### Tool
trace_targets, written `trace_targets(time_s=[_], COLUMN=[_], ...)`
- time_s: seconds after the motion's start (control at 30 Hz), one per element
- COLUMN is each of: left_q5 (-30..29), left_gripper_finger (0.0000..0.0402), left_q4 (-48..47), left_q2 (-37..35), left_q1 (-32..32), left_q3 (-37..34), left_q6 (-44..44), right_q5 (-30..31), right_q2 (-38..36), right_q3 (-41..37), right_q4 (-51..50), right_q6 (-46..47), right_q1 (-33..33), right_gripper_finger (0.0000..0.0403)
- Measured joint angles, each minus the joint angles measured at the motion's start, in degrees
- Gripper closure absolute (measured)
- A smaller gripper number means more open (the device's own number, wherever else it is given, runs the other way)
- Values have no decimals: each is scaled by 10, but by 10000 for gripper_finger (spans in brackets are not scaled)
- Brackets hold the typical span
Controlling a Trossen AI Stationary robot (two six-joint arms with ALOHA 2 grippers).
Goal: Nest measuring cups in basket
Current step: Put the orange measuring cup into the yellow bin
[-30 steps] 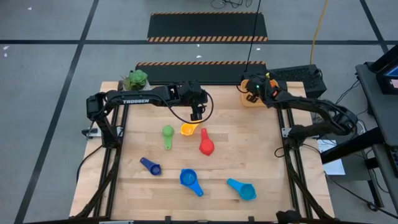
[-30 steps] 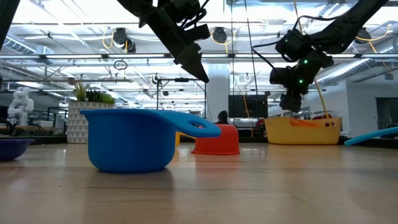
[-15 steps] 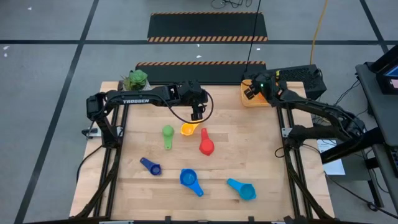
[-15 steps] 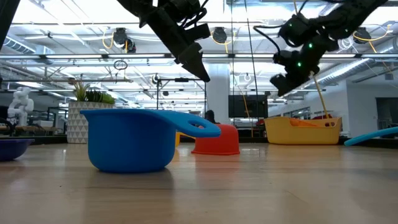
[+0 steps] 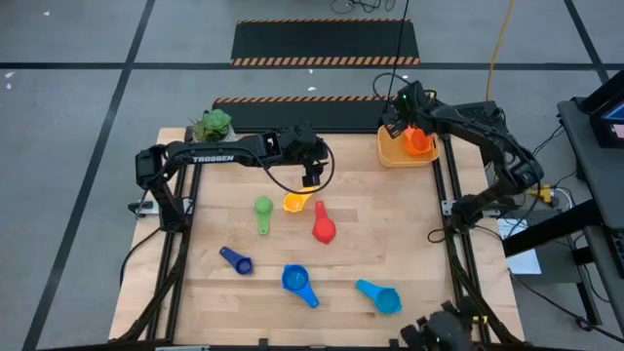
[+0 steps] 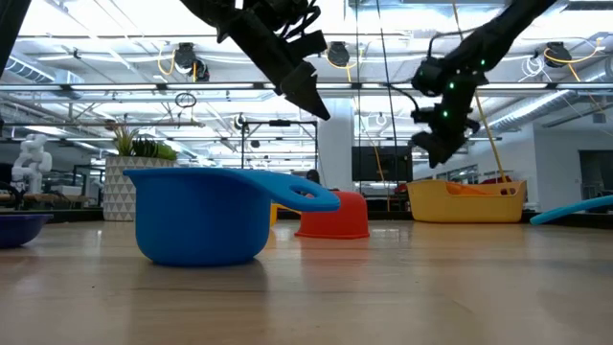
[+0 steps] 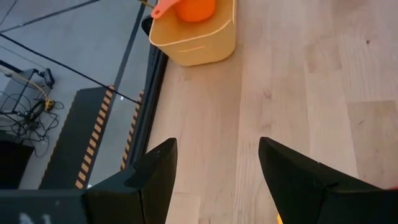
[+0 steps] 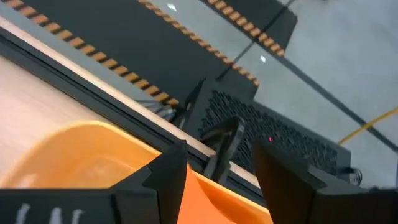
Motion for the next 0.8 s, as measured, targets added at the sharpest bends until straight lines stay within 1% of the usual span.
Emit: trace_targets(time_s=[0.17,0.27,0.43,0.6,0.8], left_q5=[0,0,0,0,0], left_gripper_finger=[172,172,172,172,172], left_q4=[-15,-19,-26,-29,-29], left_q2=[0,0,0,0,0], left_q1=[0,0,0,-1,-1], left_q3=[0,0,0,0,0], left_q6=[1,1,-1,-3,-4], right_q5=[-13,-15,-43,-57,-60], right_q2=[21,21,18,17,17], right_q3=[-1,-9,-20,-27,-28], right_q4=[-9,-11,-26,-42,-64], right_q6=[2,3,15,17,17], right_q1=[-11,-10,-10,-1,17], right_gripper_finger=[236,236,237,237,237])
